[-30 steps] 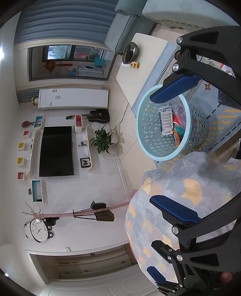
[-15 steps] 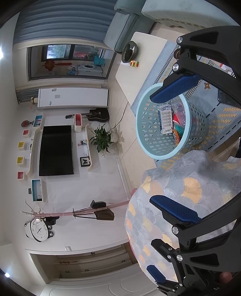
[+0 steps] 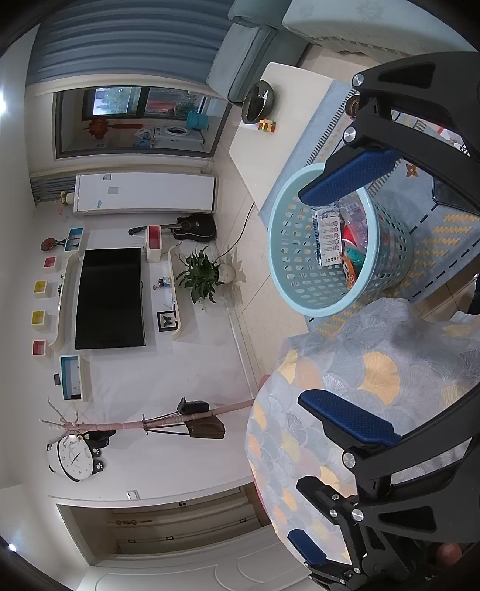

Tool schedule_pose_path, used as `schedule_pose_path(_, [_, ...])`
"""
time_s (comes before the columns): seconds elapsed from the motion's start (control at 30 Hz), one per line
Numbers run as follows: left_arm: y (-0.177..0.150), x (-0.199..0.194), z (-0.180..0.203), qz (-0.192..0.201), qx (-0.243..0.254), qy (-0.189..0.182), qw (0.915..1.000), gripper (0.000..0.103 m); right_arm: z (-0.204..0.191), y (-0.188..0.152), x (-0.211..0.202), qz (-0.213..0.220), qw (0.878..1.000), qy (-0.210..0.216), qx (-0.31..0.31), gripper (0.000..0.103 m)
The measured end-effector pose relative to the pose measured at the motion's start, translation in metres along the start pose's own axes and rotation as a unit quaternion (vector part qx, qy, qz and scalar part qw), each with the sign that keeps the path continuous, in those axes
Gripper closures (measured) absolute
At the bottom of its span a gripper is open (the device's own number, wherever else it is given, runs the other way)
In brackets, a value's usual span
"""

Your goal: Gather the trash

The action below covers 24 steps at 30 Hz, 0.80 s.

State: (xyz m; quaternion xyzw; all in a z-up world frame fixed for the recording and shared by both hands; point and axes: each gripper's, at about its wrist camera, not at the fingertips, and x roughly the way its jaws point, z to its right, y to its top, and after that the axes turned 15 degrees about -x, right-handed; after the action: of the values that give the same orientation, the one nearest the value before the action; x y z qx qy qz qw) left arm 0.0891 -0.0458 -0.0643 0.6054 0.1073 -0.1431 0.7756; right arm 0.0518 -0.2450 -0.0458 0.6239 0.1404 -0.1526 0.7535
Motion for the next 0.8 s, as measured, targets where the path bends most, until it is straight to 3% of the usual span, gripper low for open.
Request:
schedule_pose_path(0.43, [0.0022,-0.0025,0.0003,-0.006,-0.013,-0.001,0.9999,0.008,-0.0014,-0.0024,0.005,-0.006,1.0,0.004,0.0,0.008])
schedule_pose_path(0.8, [0.0014,-0.0042,0.0072,0.001,-0.003,0.023,0.9997,0.008,-0.0002,-0.0024,0.0061,-0.008,1.0,0.005,0.002,0.008])
